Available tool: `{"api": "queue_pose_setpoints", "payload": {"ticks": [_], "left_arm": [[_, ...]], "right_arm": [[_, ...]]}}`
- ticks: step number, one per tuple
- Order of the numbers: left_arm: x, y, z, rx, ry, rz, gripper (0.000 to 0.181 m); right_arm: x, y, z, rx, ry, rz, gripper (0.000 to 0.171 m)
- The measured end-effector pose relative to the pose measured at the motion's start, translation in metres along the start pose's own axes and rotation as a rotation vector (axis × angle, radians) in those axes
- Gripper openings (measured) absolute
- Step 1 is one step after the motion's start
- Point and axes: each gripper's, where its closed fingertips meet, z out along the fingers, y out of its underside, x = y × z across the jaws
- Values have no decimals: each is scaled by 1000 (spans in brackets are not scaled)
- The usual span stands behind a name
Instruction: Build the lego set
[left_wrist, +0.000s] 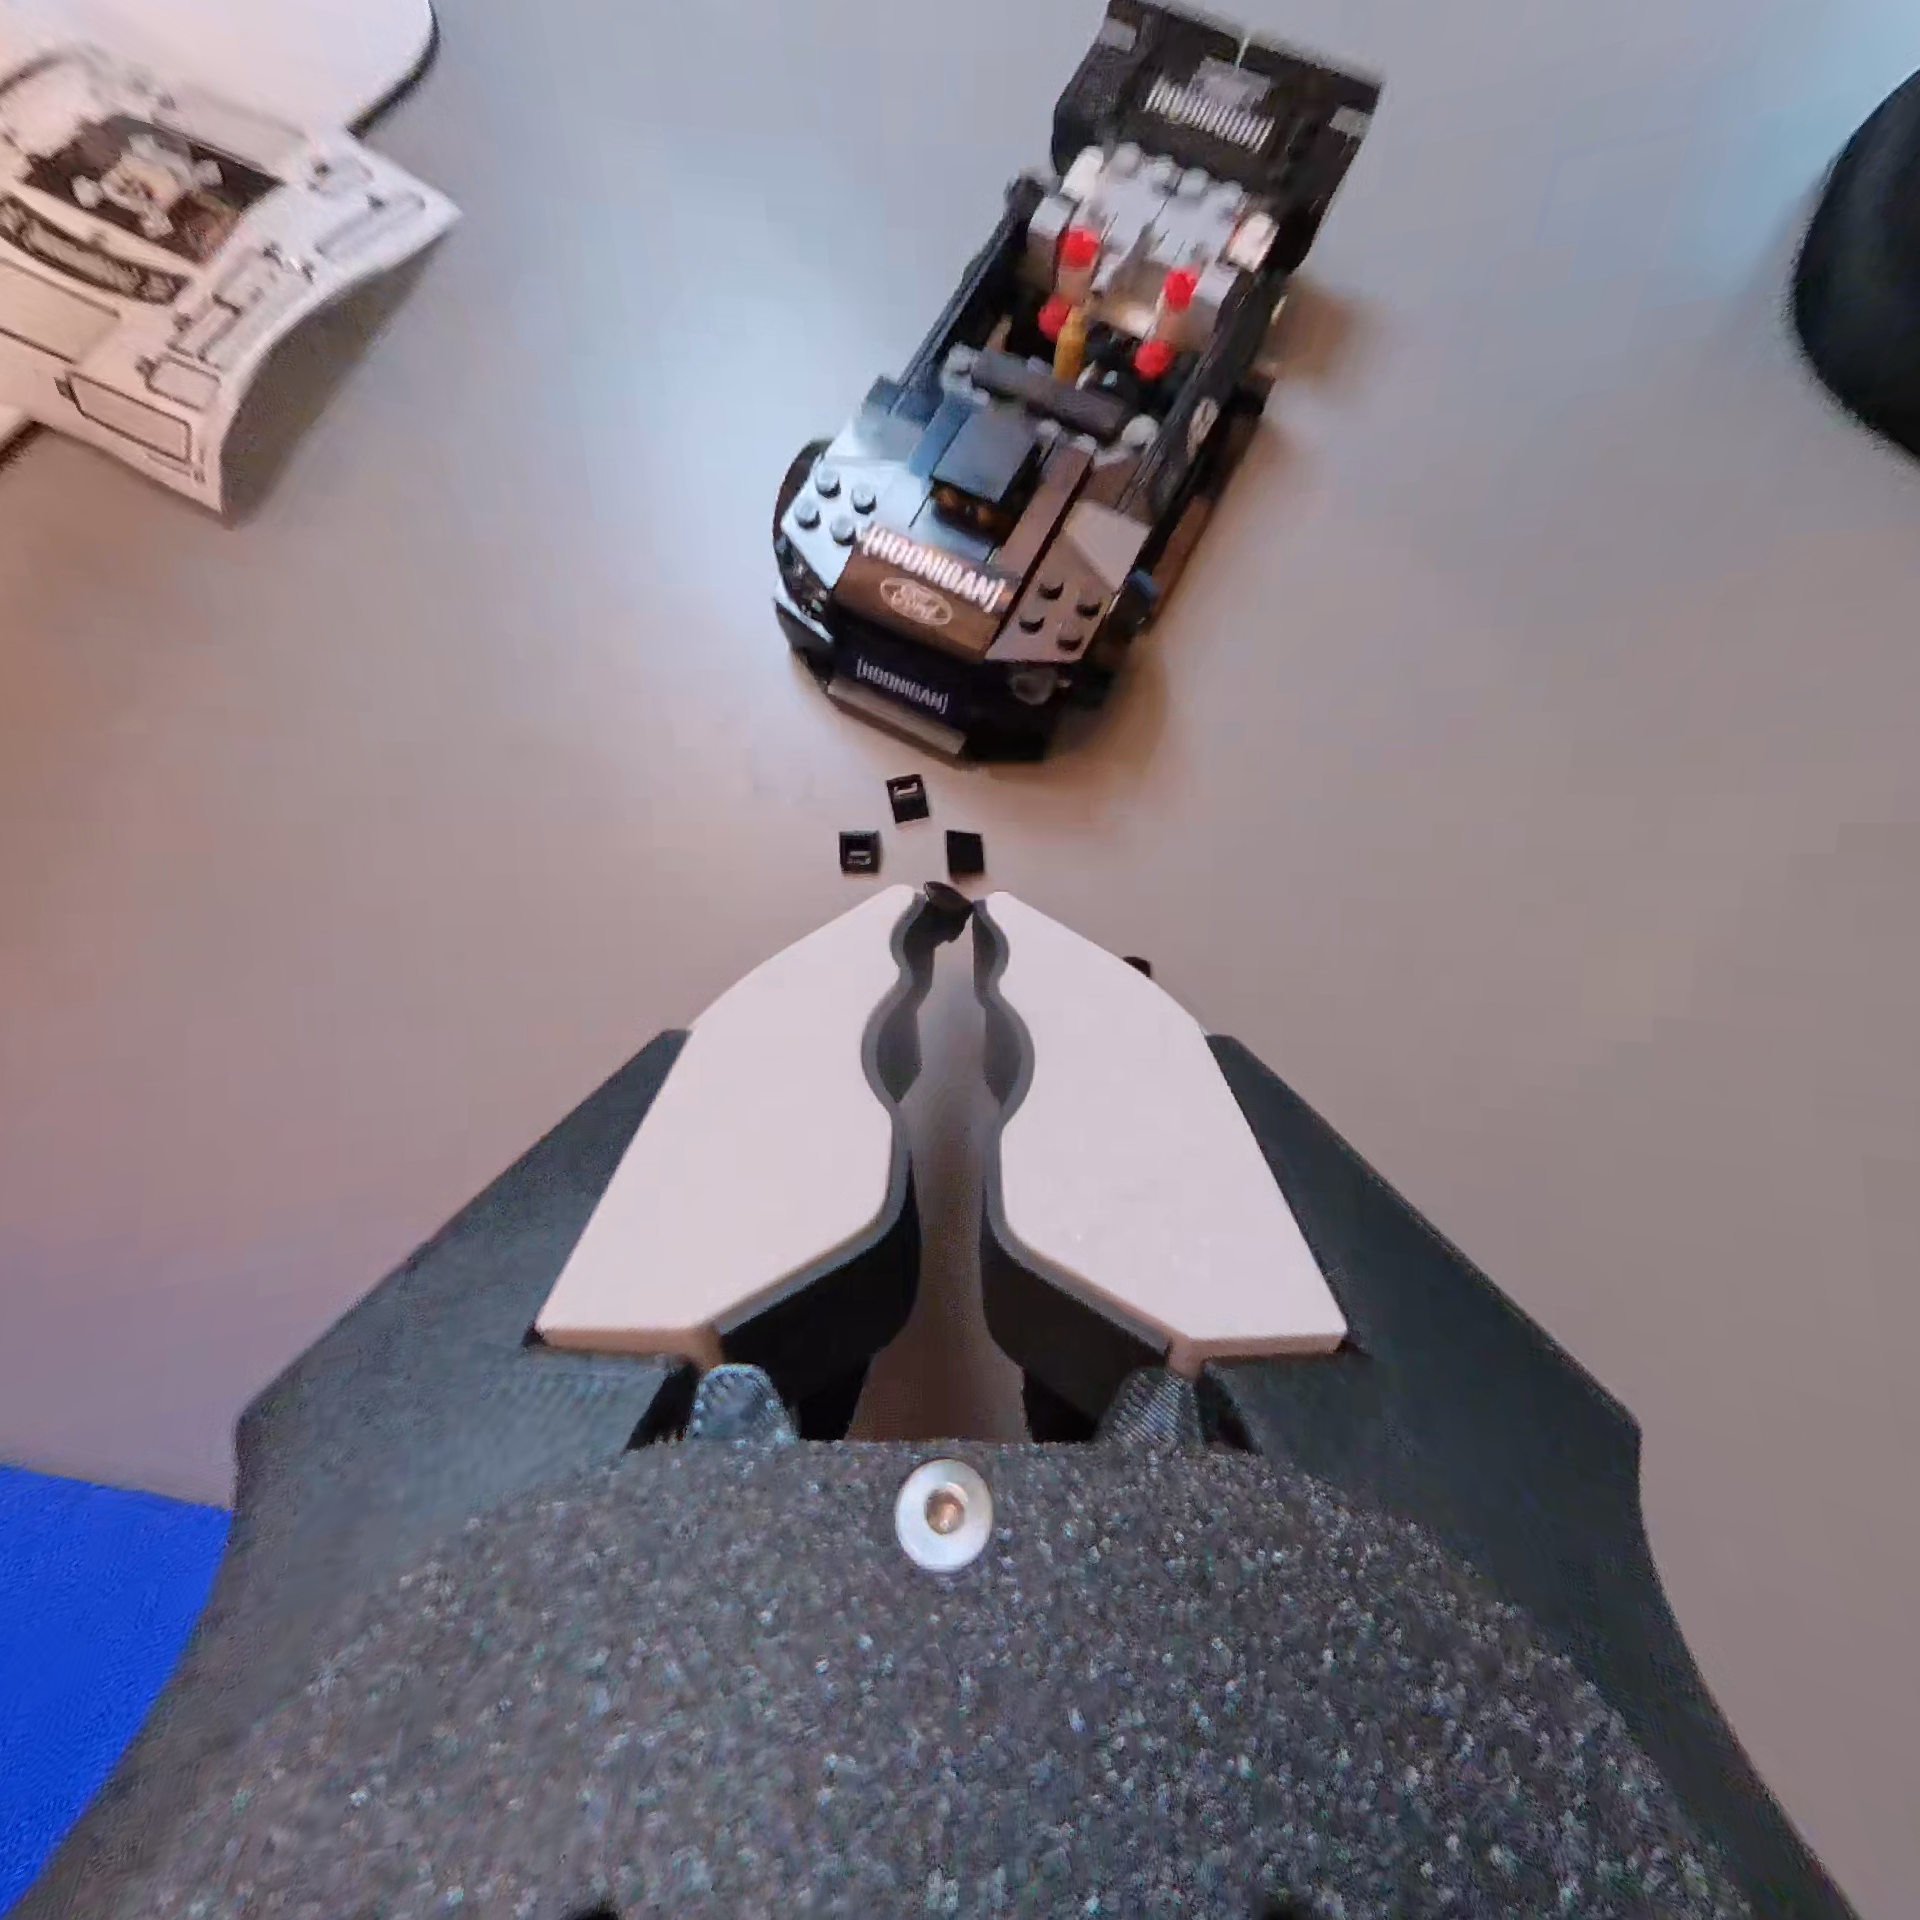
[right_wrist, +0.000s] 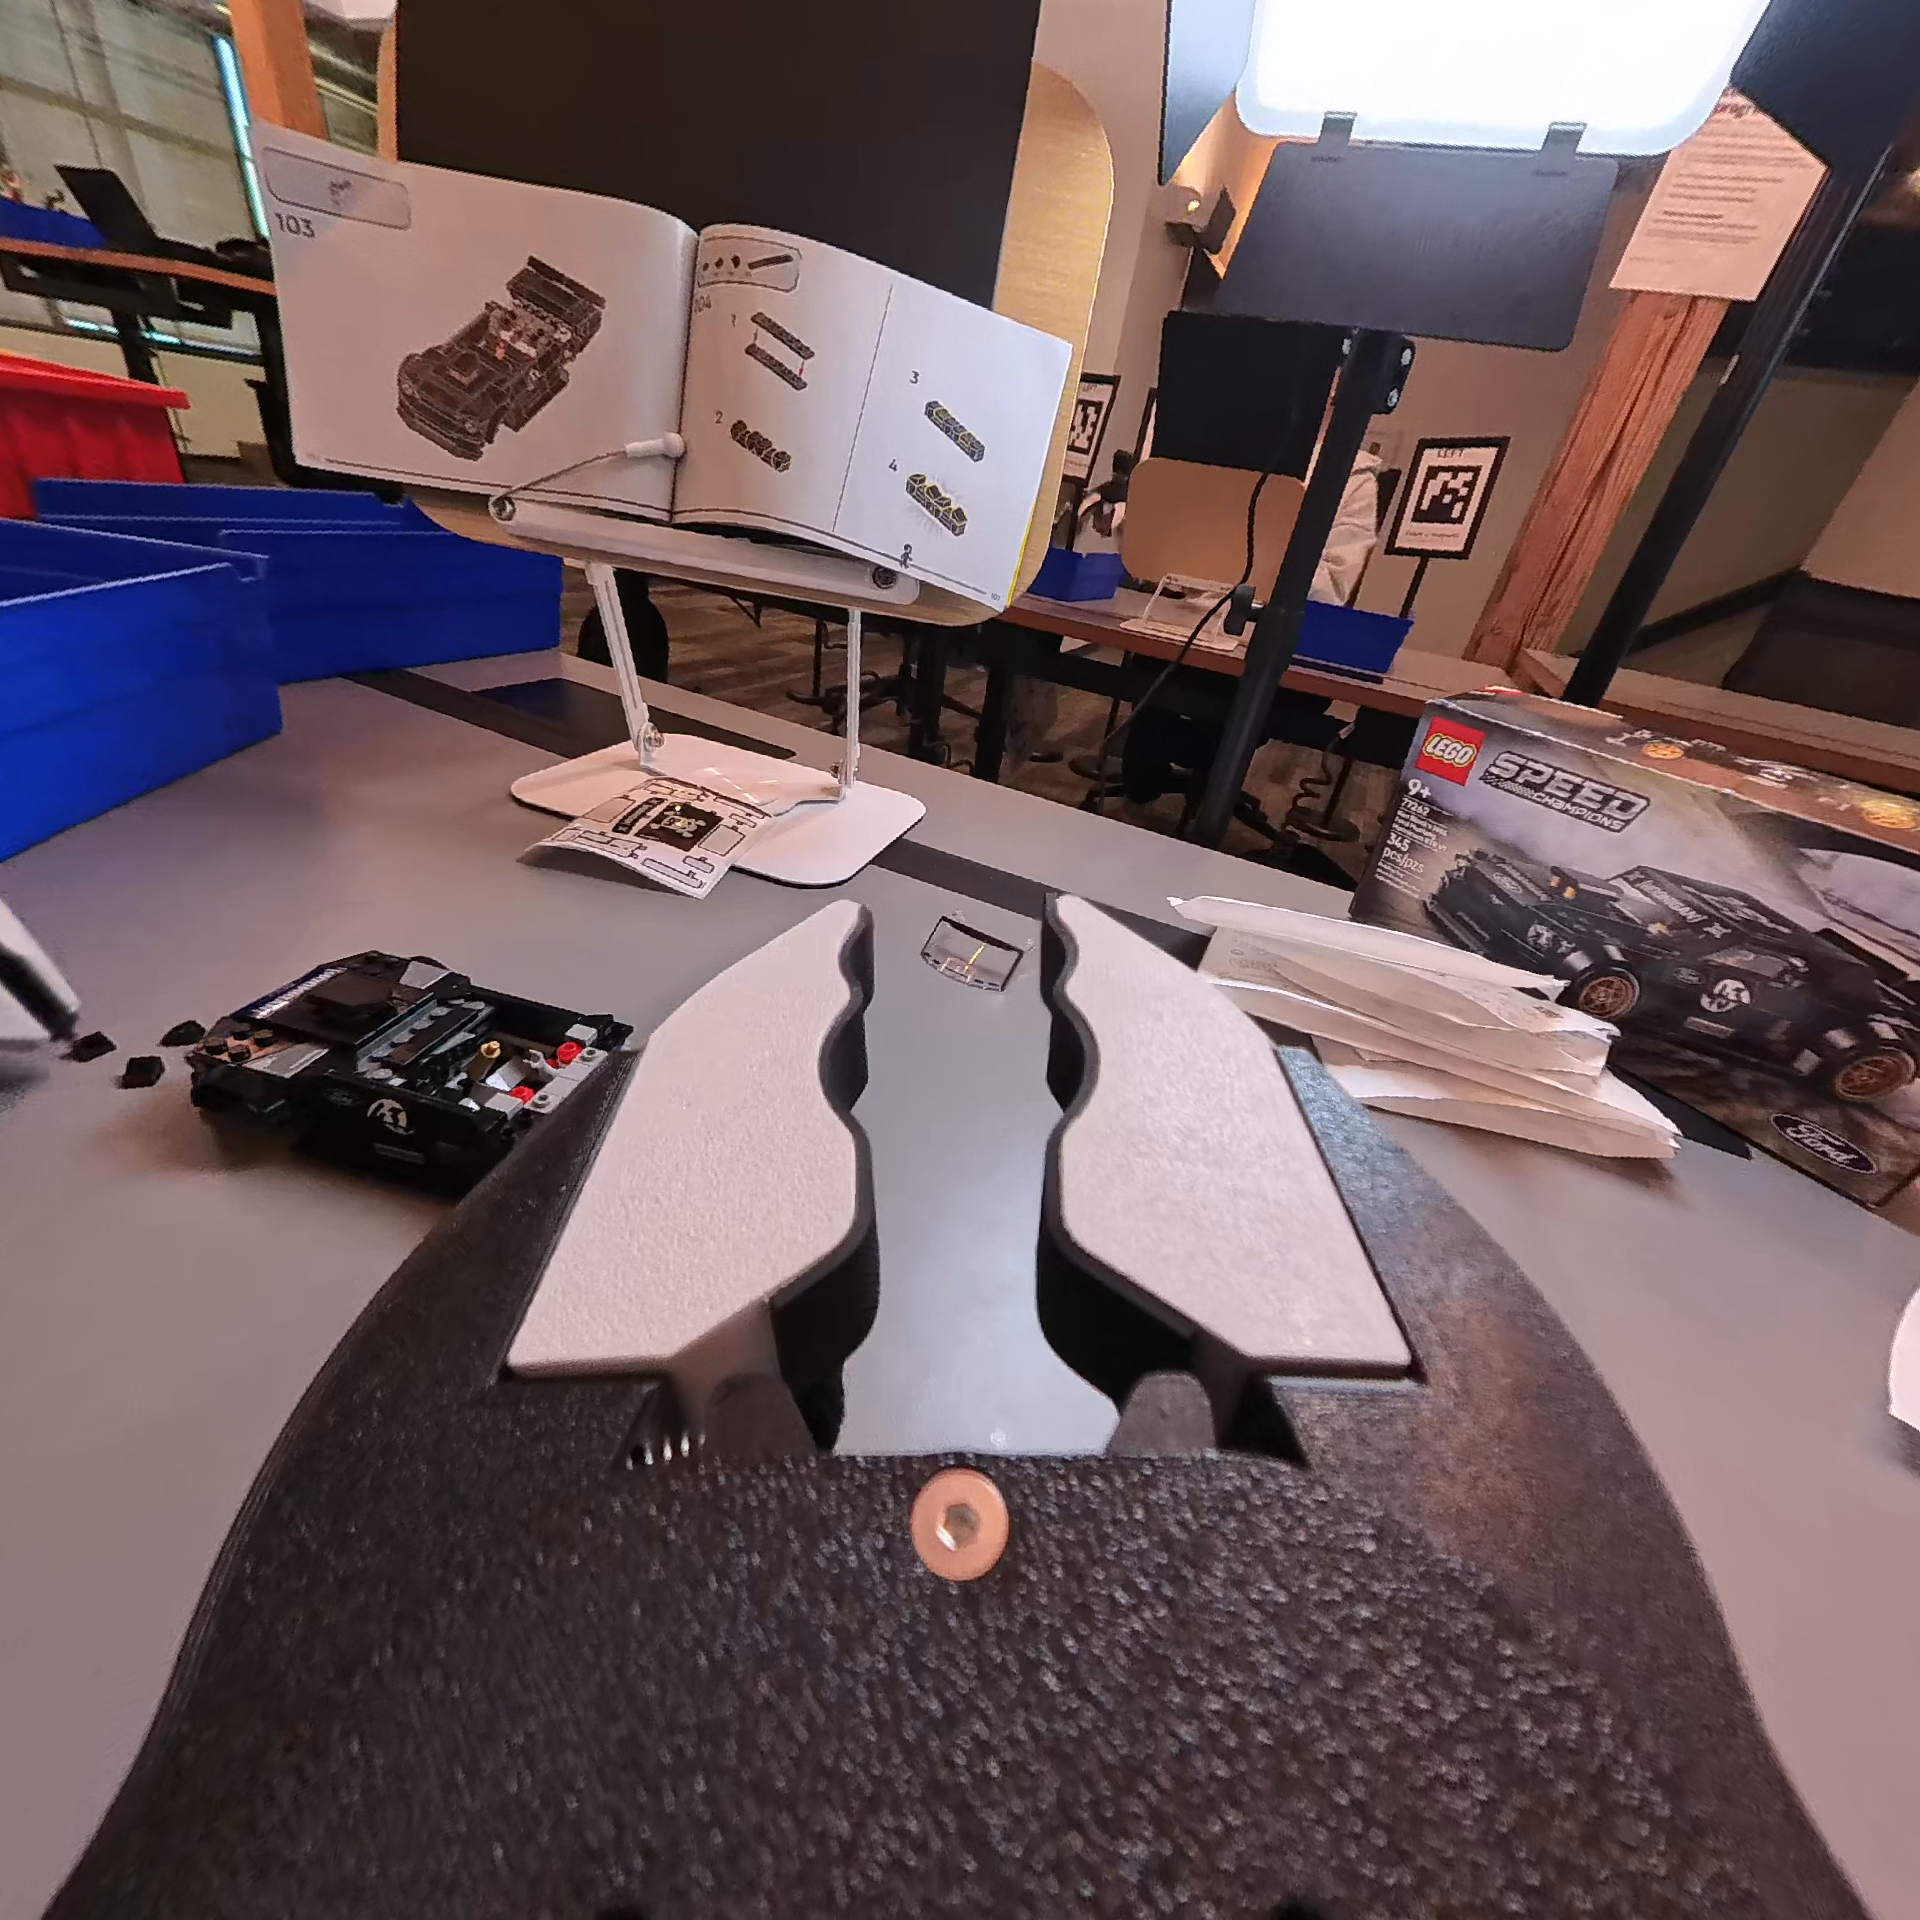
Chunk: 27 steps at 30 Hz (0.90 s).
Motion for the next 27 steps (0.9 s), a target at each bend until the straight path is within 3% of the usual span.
{"api": "queue_pose_setpoints", "payload": {"ticks": [8, 12, 16, 18, 21, 23, 25, 27], "left_arm": [[6, 12, 11, -76, 71, -15, 13], [5, 17, 10, -99, 37, 31, 48], [12, 16, -1, -67, 63, 34, 59], [17, 2, -18, 30, 88, 44, 59], [19, -25, -62, 223, 108, 47, 45], [0, -36, -100, 325, 28, 58, 35], [-34, -31, -139, 346, -112, 72, 24], [-66, -4, -168, 250, -216, 59, 28]], "right_arm": [[20, 0, -3, 16, 99, 13, 34], [26, 7, 0, -5, 126, 25, 34], [28, 16, 2, -35, 139, 33, 34], [30, 19, 4, -50, 149, 28, 34], [30, 23, 6, -71, 165, 10, 34], [29, 25, 8, -84, 171, -6, 34], [28, 27, 9, -97, 173, -19, 34], [27, 30, 10, -110, 175, -29, 34]]}}
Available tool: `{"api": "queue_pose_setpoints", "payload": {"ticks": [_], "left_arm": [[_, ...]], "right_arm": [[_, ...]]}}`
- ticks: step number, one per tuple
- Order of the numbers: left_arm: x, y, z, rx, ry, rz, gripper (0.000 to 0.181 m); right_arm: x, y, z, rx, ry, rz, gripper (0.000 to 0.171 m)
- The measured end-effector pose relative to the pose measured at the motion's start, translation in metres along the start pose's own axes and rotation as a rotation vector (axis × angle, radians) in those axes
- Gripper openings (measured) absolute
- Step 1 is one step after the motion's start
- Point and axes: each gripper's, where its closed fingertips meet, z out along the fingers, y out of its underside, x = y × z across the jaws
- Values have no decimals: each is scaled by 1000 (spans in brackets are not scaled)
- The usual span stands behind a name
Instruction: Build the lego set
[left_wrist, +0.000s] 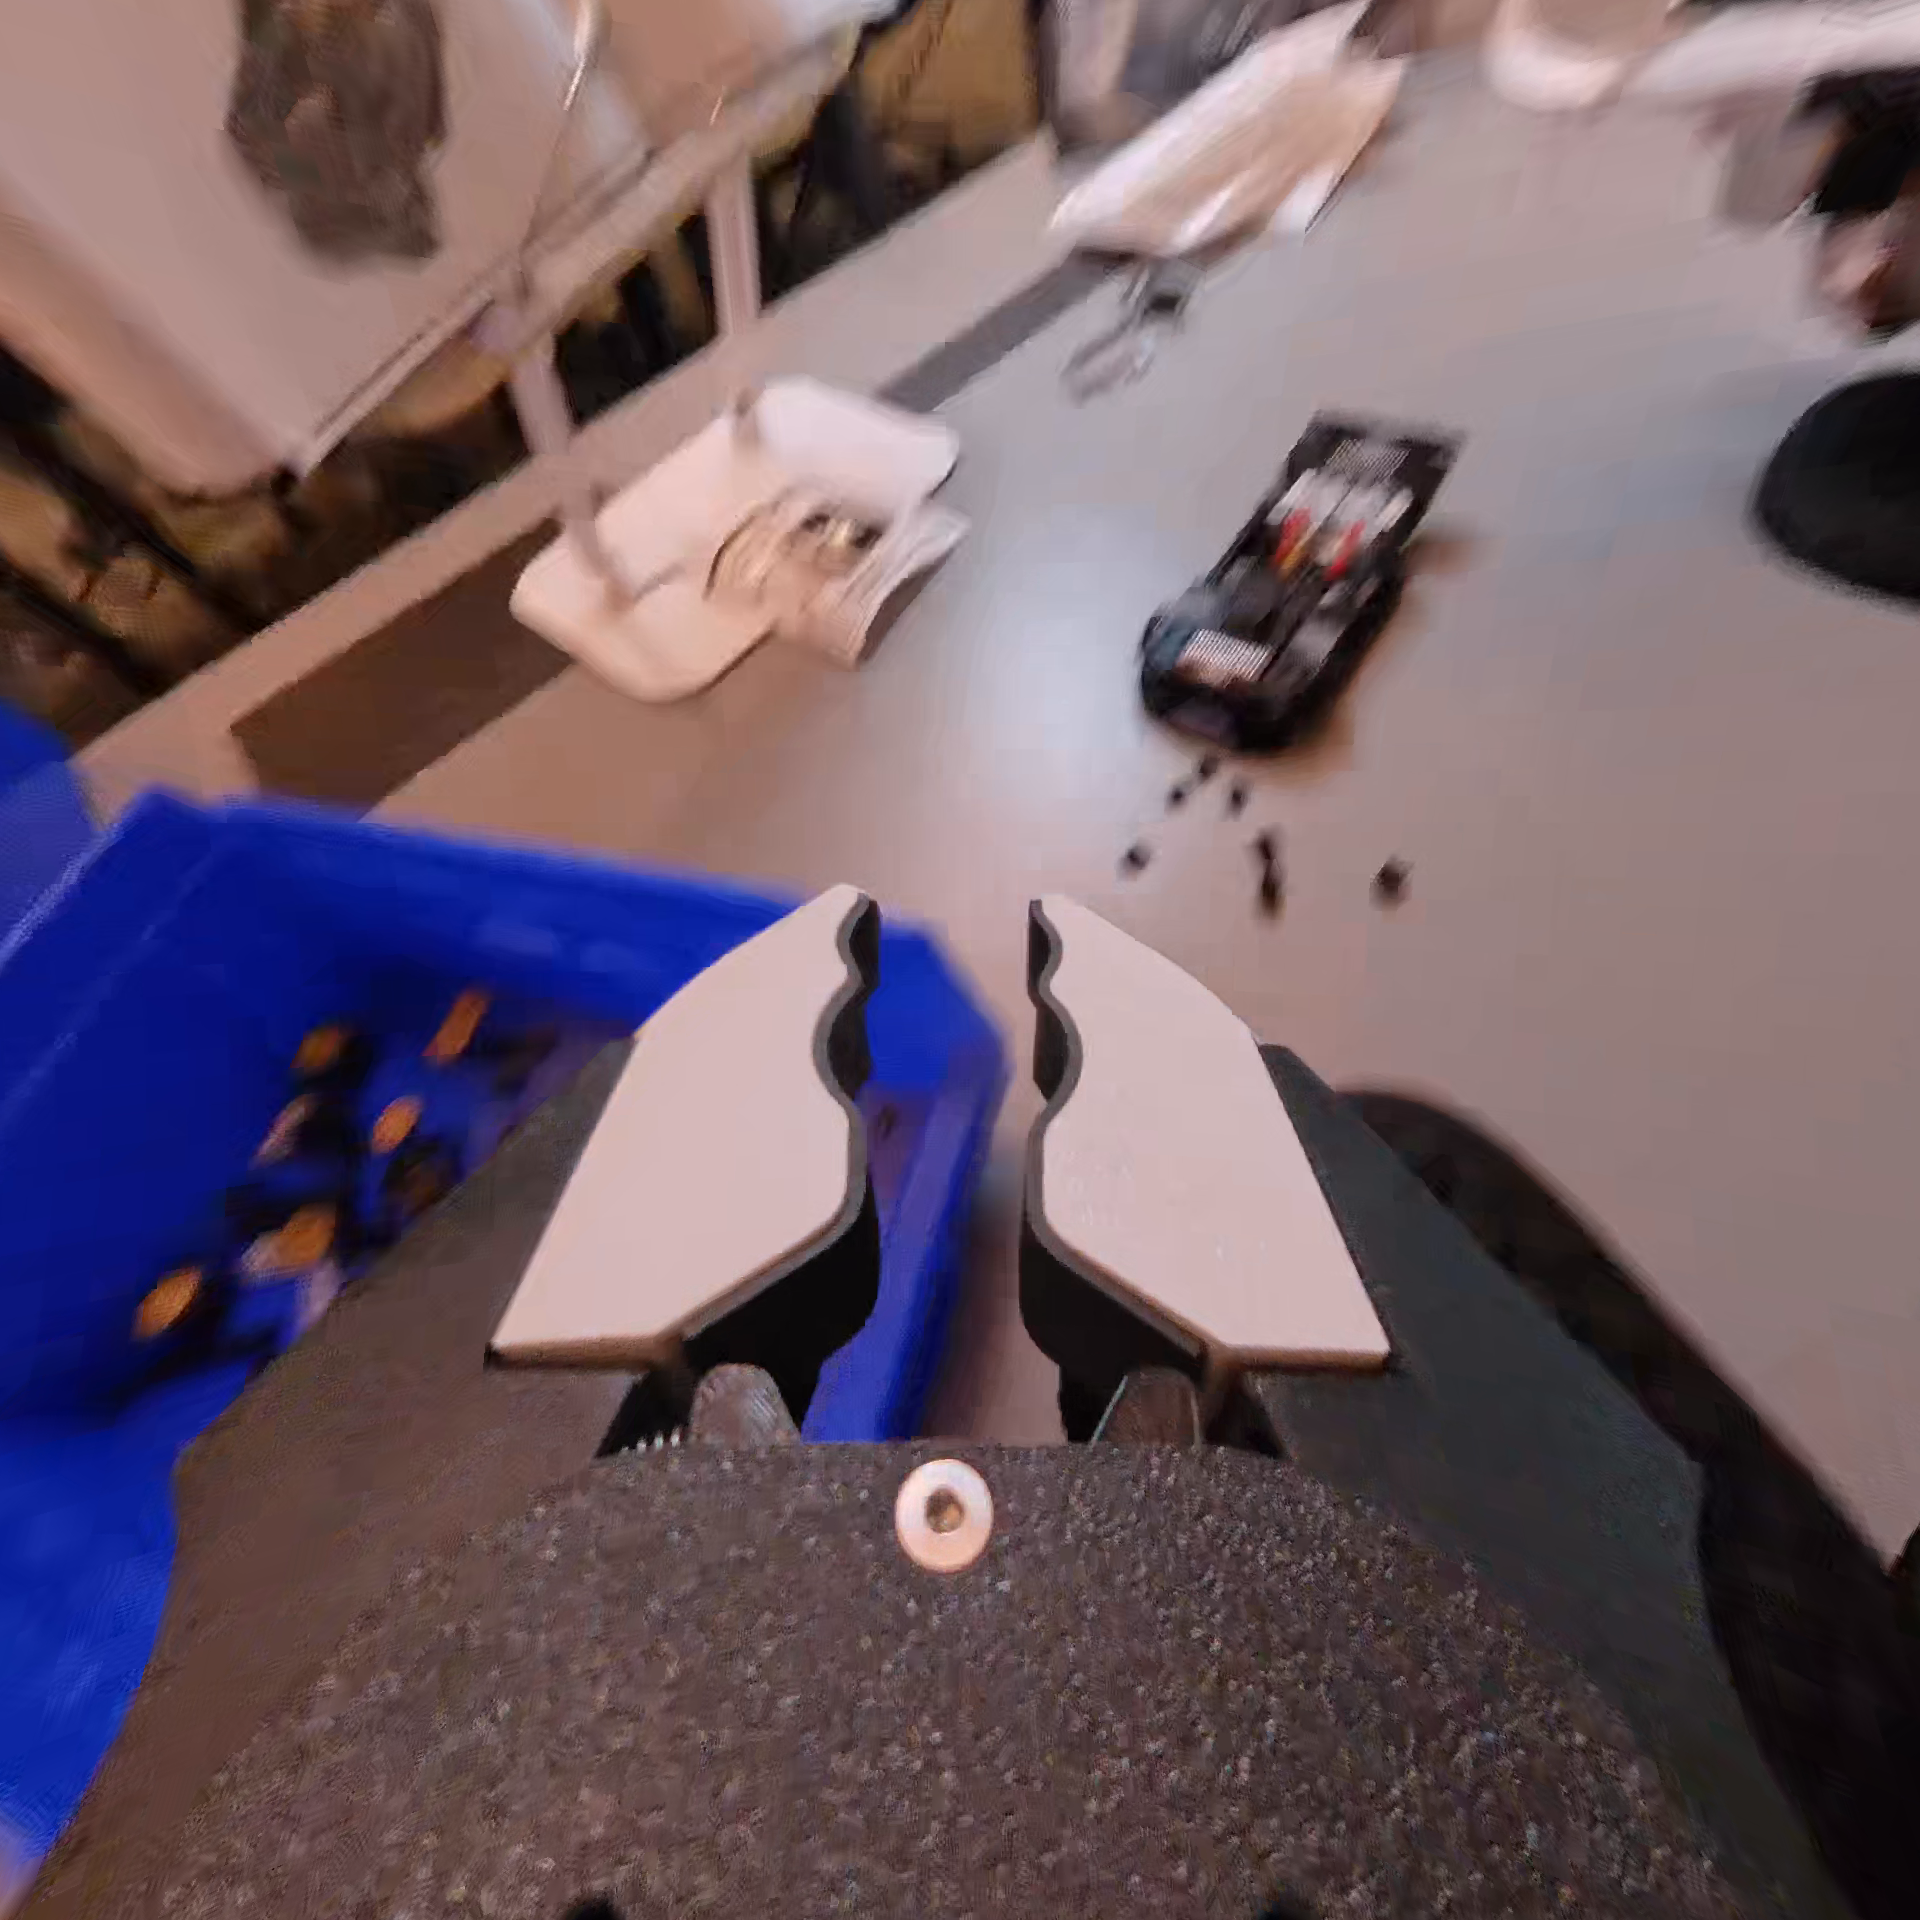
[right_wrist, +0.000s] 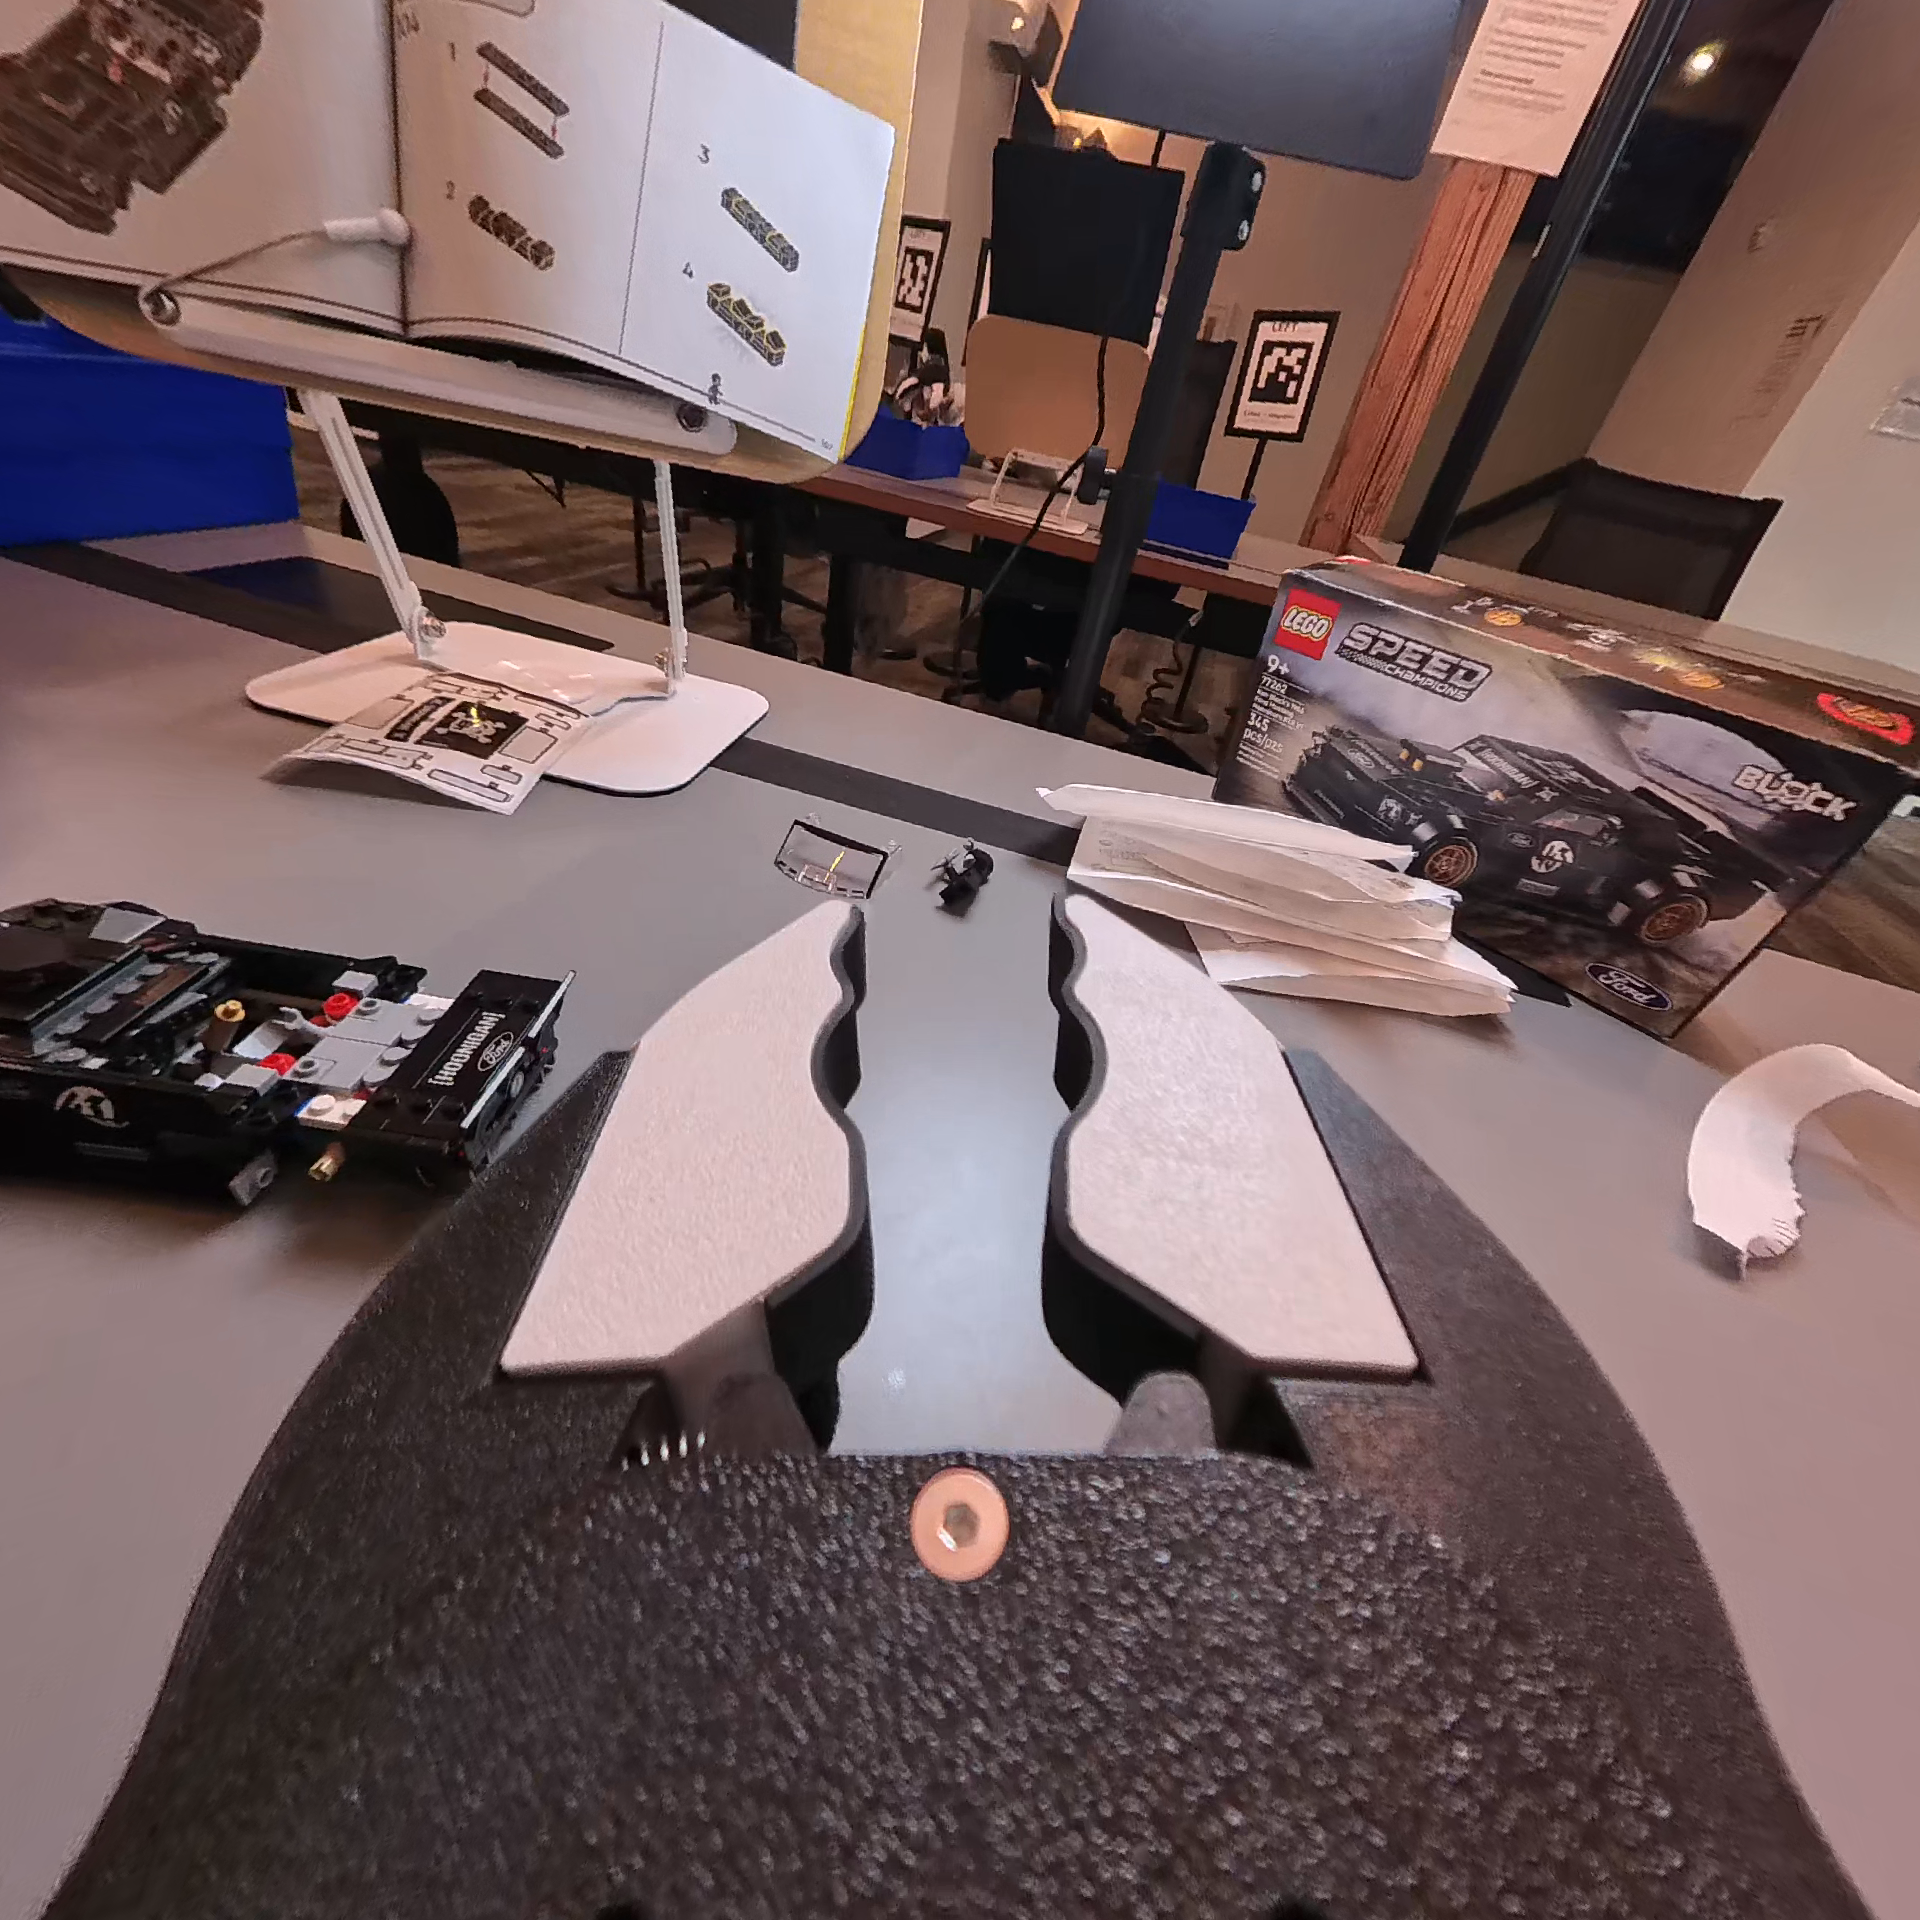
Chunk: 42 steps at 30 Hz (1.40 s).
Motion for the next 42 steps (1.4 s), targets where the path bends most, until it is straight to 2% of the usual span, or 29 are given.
{"api": "queue_pose_setpoints", "payload": {"ticks": [3, 6, 10, 13, 19, 24, 28, 30, 33, 42], "left_arm": [[-23, 56, -20, -256, -35, 23, 46], [-17, 105, -28, -470, 11, 119, 52], [-17, 135, -22, -564, -4, 159, 48], [-26, 156, -17, -631, -73, 231, 33], [-24, 152, -20, -556, -79, 396, 30], [-15, 111, -46, -460, 9, 344, 31], [-56, 78, -49, -391, -137, 344, 32], [-62, 96, -42, -480, -114, 352, 32], [-33, 99, -30, -456, -21, 370, 30], [-9, 133, -17, -466, -61, 336, 28]], "right_arm": [[0, 4, 2, -16, 5, -6, 34], [1, 8, 5, -36, 11, -15, 34], [0, 14, 7, -65, 14, -28, 34], [-1, 19, 10, -88, 11, -34, 34], [-1, 22, 12, -102, 9, -31, 34], [-2, 18, 11, -83, -3, -21, 33], [-1, 14, 8, -60, -9, -3, 33], [0, 11, 5, -45, -10, 7, 33], [3, 8, 0, -28, 0, 14, 33], [1, 6, 0, -17, -25, 45, 33]]}}
